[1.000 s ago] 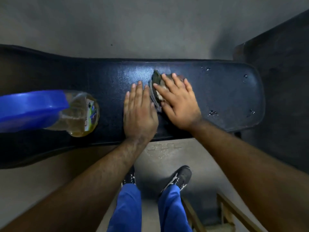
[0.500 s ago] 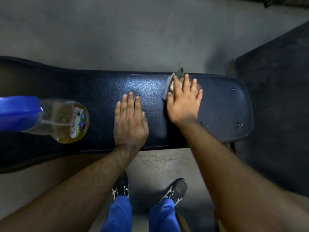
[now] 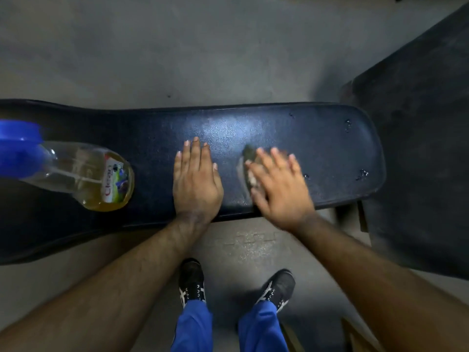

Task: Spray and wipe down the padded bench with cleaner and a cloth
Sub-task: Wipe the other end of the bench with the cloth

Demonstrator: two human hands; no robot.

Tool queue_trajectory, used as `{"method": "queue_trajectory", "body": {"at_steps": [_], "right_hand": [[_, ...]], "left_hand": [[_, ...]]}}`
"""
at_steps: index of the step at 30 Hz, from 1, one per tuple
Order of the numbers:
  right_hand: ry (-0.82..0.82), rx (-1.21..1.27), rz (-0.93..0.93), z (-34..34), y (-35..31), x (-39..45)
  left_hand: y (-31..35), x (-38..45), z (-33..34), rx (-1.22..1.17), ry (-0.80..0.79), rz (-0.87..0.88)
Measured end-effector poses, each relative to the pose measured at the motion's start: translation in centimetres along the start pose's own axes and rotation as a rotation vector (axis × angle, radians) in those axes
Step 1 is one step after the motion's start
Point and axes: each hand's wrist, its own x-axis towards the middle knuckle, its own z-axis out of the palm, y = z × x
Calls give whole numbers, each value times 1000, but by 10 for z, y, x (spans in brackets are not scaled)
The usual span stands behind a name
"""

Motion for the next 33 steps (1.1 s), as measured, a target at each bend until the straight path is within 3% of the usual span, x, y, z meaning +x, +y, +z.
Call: {"method": "queue_trajectory", "body": {"at_steps": [2, 3, 4, 6, 8, 9, 12, 13, 15, 17, 18, 21, 22, 24, 26, 27, 30, 31, 33], "right_hand": [[76, 32, 352, 0, 1, 8], [87, 53, 442, 5, -14, 3], [88, 56, 394, 11, -34, -9], [55, 52, 53, 15, -46, -40], [21, 19, -177, 10, -3, -38], [39, -1, -104, 6, 18, -26], [102, 94, 452, 0, 22, -4], [117, 91, 429, 3, 6, -11], [56, 87, 91, 8, -15, -43], [7, 75, -160, 5, 18, -48], [26, 58, -134, 3, 39, -34], [93, 120, 420, -3, 63, 14], [99, 114, 462, -3, 53, 21], [71, 82, 150, -3, 31, 14], [-29, 65, -130, -9, 53, 16], [-21, 59, -95, -15, 71, 31], [26, 129, 350, -22, 89, 88], [22, 132, 338, -21, 77, 97], [-31, 116, 56, -18, 53, 101]], "left_hand": [[8, -4, 3, -44, 15, 41], [12, -7, 3, -61, 20, 53], [19, -8, 4, -80, 25, 61], [31, 0, 5, -120, 17, 65], [39, 12, 9, -124, 7, 73], [44, 21, 13, -117, 6, 80], [54, 48, 22, -114, -8, 49], [58, 52, 24, -113, -4, 20], [63, 54, 27, -65, 3, -3], [64, 51, 32, -9, -4, 3], [64, 51, 34, 6, -2, 6], [62, 52, 36, 40, -12, 4], [63, 52, 36, 45, -22, 3], [66, 52, 33, 68, -39, 8], [66, 52, 32, 85, -60, 7], [66, 52, 32, 90, -62, 9], [66, 52, 34, 115, -61, -5], [66, 52, 34, 118, -67, 0], [67, 53, 32, 135, -73, 9]]}}
